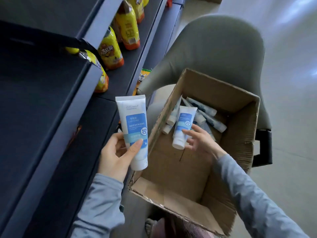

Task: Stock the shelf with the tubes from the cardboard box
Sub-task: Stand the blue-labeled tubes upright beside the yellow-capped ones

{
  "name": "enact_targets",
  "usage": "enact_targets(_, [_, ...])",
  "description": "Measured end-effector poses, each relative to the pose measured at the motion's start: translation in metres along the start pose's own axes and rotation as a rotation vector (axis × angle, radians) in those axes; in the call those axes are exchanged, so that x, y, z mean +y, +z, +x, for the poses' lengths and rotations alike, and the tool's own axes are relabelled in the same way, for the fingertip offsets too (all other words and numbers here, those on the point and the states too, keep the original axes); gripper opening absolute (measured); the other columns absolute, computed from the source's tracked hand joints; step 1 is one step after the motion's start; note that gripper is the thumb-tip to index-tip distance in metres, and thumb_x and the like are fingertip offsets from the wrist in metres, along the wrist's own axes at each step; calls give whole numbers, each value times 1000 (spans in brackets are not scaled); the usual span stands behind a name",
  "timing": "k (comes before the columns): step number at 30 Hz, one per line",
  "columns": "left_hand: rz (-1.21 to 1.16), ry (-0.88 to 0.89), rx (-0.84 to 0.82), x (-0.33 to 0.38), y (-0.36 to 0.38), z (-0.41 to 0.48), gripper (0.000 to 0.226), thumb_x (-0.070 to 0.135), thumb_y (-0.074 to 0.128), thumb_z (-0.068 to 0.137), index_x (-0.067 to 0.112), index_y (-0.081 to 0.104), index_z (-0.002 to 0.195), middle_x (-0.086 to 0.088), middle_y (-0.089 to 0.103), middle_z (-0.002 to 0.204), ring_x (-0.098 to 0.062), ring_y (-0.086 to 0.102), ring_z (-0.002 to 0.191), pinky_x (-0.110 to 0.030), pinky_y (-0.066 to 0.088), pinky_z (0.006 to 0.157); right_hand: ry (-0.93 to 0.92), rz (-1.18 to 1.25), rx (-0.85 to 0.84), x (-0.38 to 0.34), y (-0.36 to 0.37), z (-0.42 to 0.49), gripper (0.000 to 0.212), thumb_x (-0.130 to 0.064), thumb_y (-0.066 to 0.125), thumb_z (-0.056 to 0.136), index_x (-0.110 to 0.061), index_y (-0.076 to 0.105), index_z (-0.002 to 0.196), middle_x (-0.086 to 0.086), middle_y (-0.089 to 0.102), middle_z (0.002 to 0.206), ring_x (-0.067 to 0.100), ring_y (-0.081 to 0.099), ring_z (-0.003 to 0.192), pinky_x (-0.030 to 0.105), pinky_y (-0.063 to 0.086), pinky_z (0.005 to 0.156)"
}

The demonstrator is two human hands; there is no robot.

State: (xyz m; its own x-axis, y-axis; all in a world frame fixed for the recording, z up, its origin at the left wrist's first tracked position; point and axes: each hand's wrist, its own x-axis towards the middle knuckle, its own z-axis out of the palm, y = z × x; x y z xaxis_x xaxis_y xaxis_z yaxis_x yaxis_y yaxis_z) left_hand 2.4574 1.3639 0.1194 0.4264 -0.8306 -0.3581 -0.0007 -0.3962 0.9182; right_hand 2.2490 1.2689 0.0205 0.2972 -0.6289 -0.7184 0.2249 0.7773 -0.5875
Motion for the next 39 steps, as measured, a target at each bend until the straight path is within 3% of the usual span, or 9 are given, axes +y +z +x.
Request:
enact_targets(4, [28, 144, 12, 31, -21, -34, 24, 2, 71, 75, 21, 58, 83, 7, 66, 81, 7, 59, 60, -9, 47, 57, -73, 2, -208, -19, 29, -62, 45, -12, 63, 76, -17, 56, 120, 5, 71, 104, 17, 71, 80, 28, 57, 61])
enact_targets(12, [-75, 358, 71, 100, -73, -125, 21, 18, 70, 65, 23, 59, 82, 22, 69, 71, 5, 61, 61, -8, 46, 60, -292, -90, -496, -46, 111, -164, 35, -23, 62, 82, -18, 60, 117, 6, 69, 102, 19, 68, 86, 35, 58, 72])
enact_targets(15, [-117, 434, 117, 124, -95, -163, 24, 22, 68, 61, 18, 59, 83, 21, 69, 72, 4, 62, 62, -8, 47, 60, -375, -115, -571, -57, 150, -203, 45, -27, 68, 76, -17, 58, 119, 9, 68, 106, 22, 68, 88, 39, 57, 72])
enact_targets(19, [-151, 501, 203, 154, -126, -211, 30, 23, 80, 63, 14, 59, 84, 11, 71, 75, -4, 63, 66, -18, 52, 64, -463, -142, -668, -70, 197, -258, 41, -22, 61, 82, -16, 55, 122, 8, 67, 108, 19, 68, 90, 37, 58, 73])
enact_targets(22, [-154, 596, 265, 178, -150, -244, 29, 22, 80, 67, 12, 60, 86, 8, 72, 79, -4, 64, 66, -14, 50, 62, -530, -207, -752, -80, 229, -297, 42, -20, 62, 83, -14, 53, 123, 8, 68, 105, 20, 69, 89, 35, 57, 68])
enact_targets(29, [-155, 830, 380, 236, -203, -317, 27, 35, 75, 59, 29, 65, 82, 7, 72, 82, -6, 66, 71, -19, 53, 64, -716, -269, -928, -103, 297, -377, 40, -15, 63, 82, -14, 55, 121, 16, 66, 117, 27, 66, 103, 35, 56, 76])
enact_targets(32, [-189, 913, 416, 250, -220, -344, 23, 35, 74, 59, 34, 65, 80, 6, 72, 83, -8, 67, 73, -22, 54, 63, -749, -256, -1001, -104, 324, -403, 43, -14, 65, 82, -13, 54, 123, 15, 65, 117, 28, 65, 104, 41, 56, 82])
enact_targets(36, [-208, 993, 537, 254, -245, -373, 25, 15, 74, 65, 22, 62, 86, 7, 72, 83, -6, 68, 75, -15, 51, 64, -734, -223, -1065, -98, 354, -427, 40, -17, 64, 82, -11, 58, 121, 14, 66, 117, 27, 67, 102, 39, 57, 79])
enact_targets(39, [-196, 1019, 653, 252, -266, -397, 26, 23, 77, 63, 24, 63, 84, 7, 72, 84, -6, 68, 78, -15, 51, 67, -724, -248, -1100, -90, 377, -437, 42, -20, 65, 80, -10, 58, 120, 13, 67, 116, 26, 67, 100, 38, 57, 79])
